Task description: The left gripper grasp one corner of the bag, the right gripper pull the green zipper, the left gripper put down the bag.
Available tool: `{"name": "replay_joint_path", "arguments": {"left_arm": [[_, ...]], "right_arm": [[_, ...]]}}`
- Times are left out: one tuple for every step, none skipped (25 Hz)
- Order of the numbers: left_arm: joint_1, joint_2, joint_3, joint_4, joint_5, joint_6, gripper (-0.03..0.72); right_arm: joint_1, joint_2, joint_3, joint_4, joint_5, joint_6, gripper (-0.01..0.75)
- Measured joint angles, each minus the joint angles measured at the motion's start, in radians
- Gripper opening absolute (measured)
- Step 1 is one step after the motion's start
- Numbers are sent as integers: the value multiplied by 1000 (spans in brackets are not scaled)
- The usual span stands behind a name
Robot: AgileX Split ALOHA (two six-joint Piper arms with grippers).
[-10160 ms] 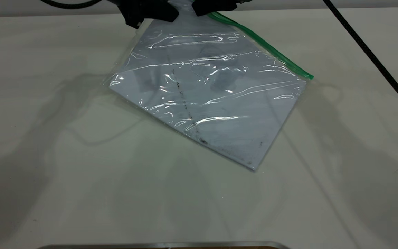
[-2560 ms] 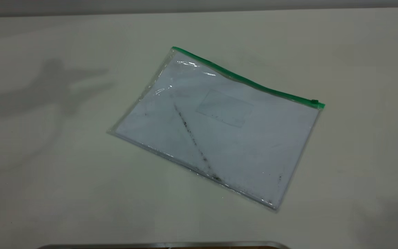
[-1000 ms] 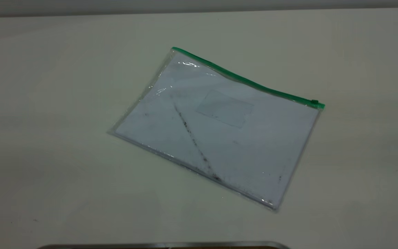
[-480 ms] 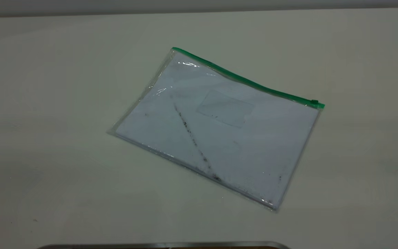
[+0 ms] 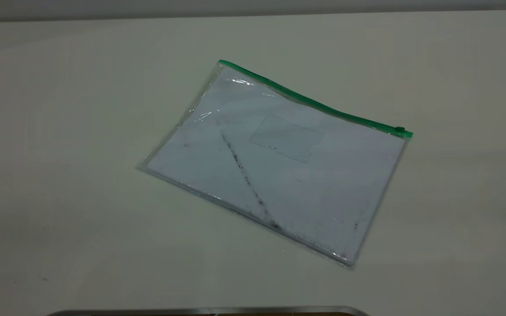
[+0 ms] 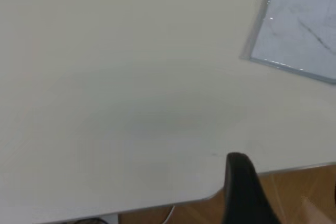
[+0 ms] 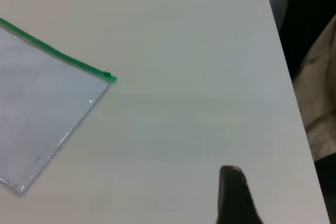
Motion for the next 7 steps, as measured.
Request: {"name": "replay_joint_path", "arguments": {"left_arm": [[0, 0, 0, -2, 0, 0, 472], [0, -1, 0, -4, 0, 0, 472], [0, -1, 0, -4, 0, 0, 472], [0, -1, 0, -4, 0, 0, 472], [0, -1, 0, -4, 0, 0, 472], [0, -1, 0, -4, 0, 0, 472], [0, -1, 0, -4, 0, 0, 472]], "right_arm": [[0, 0, 0, 0, 0, 0, 483], [0, 0, 0, 0, 0, 0, 483], [0, 0, 0, 0, 0, 0, 483], [0, 0, 0, 0, 0, 0, 483], [0, 0, 0, 0, 0, 0, 483], [0, 0, 0, 0, 0, 0, 483], [0, 0, 0, 0, 0, 0, 483]]}}
